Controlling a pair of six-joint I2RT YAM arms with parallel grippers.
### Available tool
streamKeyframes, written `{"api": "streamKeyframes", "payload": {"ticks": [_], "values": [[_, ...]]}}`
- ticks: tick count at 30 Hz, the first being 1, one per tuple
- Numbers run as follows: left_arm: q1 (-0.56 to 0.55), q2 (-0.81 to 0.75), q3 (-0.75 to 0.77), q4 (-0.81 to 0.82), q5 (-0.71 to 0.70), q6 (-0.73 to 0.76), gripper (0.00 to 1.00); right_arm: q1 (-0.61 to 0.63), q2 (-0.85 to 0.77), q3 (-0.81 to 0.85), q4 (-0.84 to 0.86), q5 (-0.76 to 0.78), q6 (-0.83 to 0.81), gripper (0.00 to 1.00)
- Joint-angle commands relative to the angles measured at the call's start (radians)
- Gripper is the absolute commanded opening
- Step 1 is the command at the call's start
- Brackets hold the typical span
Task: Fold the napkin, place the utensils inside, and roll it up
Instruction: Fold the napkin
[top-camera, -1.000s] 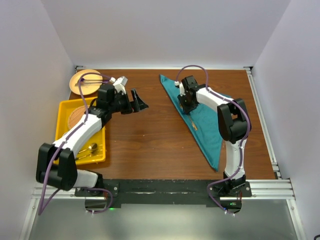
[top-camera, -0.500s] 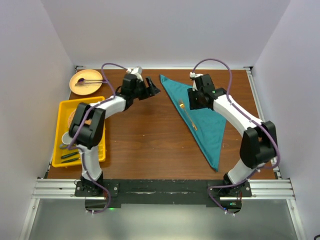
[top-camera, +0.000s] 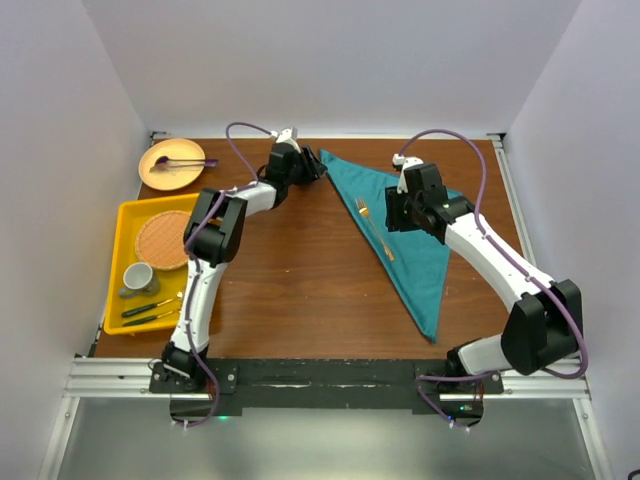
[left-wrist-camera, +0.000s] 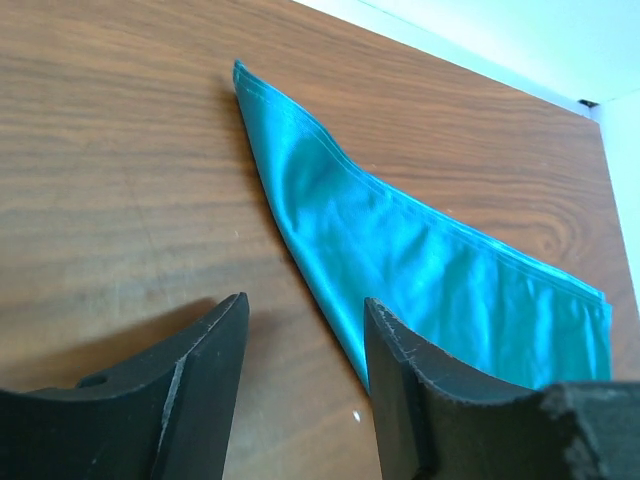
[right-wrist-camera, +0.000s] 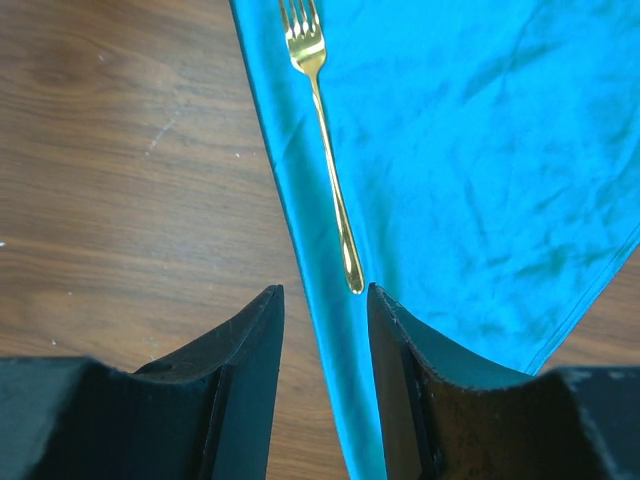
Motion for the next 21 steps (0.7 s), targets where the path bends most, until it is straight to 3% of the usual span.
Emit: {"api": "streamKeyframes", "payload": {"ticks": [1,21], "values": [[0.012,0.06,0.108,0.072,-0.012,-0.008,0.51,0.0,-0.034,-0.008,0.042,0.004,0.005,0.43],[0.055,0.346,0.386,0.181,0.069,-0.232,0.41,0.0,-0.088,-0.002,0.016,-0.018,0.024,0.42]]}}
